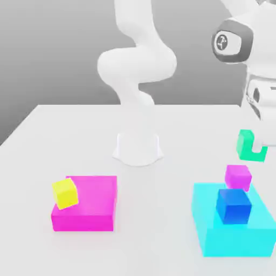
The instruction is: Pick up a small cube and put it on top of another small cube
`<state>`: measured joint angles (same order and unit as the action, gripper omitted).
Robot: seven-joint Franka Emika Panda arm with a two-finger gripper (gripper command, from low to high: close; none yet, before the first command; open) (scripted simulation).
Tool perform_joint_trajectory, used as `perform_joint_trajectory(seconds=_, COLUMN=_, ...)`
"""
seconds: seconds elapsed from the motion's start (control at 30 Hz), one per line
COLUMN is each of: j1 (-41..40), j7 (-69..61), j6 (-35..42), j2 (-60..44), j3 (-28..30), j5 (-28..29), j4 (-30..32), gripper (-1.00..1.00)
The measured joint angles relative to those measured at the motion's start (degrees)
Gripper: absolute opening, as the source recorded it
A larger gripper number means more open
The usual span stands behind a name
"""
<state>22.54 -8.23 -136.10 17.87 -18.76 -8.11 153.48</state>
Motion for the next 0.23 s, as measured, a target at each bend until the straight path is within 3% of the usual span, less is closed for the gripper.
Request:
perform_joint_trajectory(seconds=0.1, j1=-0.07, j7=0.00, j6=-6.56, j2=-4.46, j3=-0.54, j5=0.77, j4=2.20, gripper=-1.00)
perform_joint_trajectory(seconds=0.13, j1=-0.25, j7=0.32, j6=-8.79, j2=-6.13, j3=-0.77, j5=1.24, j4=2.79, gripper=1.00)
perform_joint_trajectory(seconds=0.23, j1=-0.25, j7=0.32, j6=-8.79, j2=-6.13, j3=-0.77, j5=1.24, j4=2.79, gripper=1.00)
